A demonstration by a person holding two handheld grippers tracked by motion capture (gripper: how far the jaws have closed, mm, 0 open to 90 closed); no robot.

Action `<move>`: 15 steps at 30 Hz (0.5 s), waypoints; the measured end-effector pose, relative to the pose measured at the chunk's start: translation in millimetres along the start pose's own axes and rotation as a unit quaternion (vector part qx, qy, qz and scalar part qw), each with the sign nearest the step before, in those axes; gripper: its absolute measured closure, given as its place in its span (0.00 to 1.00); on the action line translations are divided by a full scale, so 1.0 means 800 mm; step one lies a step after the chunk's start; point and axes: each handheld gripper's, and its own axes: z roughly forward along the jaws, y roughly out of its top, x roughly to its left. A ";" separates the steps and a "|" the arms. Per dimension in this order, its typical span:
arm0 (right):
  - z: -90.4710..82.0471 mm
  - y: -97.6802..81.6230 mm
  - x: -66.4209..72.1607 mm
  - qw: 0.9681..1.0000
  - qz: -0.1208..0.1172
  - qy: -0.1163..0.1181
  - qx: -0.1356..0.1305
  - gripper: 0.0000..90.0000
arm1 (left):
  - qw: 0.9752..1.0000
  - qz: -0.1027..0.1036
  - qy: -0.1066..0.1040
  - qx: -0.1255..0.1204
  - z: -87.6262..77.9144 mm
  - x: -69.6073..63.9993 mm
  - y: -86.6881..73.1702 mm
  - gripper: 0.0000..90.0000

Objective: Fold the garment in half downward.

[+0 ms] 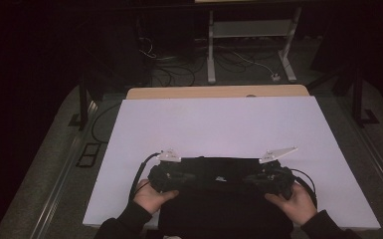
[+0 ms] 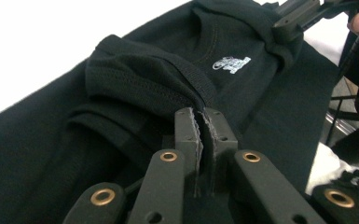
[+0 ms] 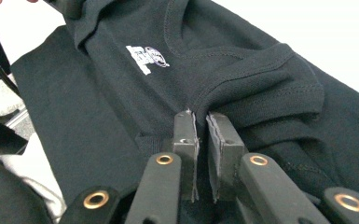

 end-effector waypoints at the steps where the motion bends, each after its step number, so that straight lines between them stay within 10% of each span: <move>1: 0.000 -0.001 0.001 1.000 0.000 0.001 0.002 0.90 | 1.000 0.001 -0.001 0.003 0.001 -0.002 -0.001 0.93; 15: -0.001 -0.010 0.013 1.000 -0.004 0.006 0.013 0.90 | 0.999 0.001 -0.009 0.039 0.007 -0.024 -0.016 0.93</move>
